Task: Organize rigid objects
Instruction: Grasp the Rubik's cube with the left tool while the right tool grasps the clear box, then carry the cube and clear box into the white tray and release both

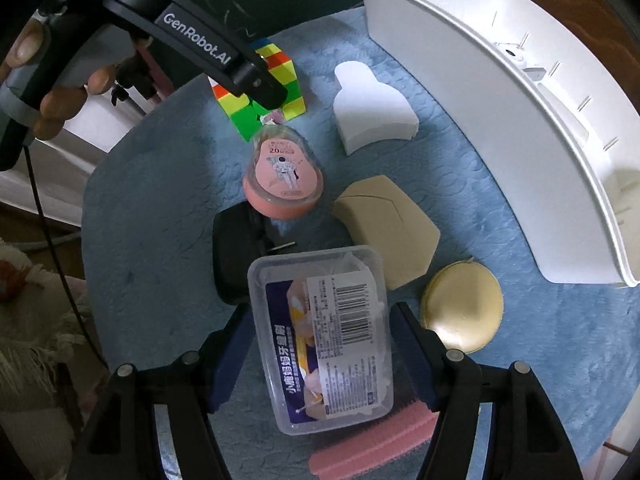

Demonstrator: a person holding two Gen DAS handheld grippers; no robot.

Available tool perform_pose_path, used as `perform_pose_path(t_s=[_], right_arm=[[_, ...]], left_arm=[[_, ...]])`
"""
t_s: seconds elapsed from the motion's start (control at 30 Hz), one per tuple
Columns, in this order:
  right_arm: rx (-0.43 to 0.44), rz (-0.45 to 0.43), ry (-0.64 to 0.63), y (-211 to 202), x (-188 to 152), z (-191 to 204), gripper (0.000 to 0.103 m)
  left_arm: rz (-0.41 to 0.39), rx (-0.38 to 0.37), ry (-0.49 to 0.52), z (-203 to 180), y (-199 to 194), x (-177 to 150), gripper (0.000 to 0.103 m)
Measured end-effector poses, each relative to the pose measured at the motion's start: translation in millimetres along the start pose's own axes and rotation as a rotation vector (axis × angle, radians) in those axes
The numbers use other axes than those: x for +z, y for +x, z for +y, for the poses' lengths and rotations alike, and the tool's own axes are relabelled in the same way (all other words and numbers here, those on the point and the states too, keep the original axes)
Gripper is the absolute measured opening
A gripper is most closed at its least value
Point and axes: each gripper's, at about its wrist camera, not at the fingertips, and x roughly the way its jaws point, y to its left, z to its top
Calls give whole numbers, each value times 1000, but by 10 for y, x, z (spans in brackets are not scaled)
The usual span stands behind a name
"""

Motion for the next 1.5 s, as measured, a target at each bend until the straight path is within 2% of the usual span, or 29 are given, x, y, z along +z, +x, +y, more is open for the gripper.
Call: perform_pose_path(t_s=[0.2,0.27,0.33,0.47,0.73,0.83,0.97,1.2,1.5], right_arm=[[-20,-18,24,23,17,29,66],[-38,-27,30,13,8,51,66],[-69,-39,34,-1,-3,93,66],[-169,-66,49,-14,-39,214,66],[-249,-183,206,-268,-140,286,66],[-271,-250,269,-503,-182,344,66],[-293,-338,315,-869,-255,439,66],[-357,-474,347,-1467,-242,621,66],[-438,-612,433,-2213,-138,580,66]], left_arm=[[-5,29,3,-32,62,2,93],[-15,36,-1,-50,55,-22,79],[-20,-2,-3,-44,36,-52,64],[-40,27,-2,-58,4,-110,63],[-78,-7,-30,6,-261,-195,62],[-112,-22,-21,17,-439,-244,62],[-168,-36,5,-28,-780,-327,62],[-313,-73,58,-62,-1511,-384,62],[-475,-120,112,-39,-2313,-316,62]])
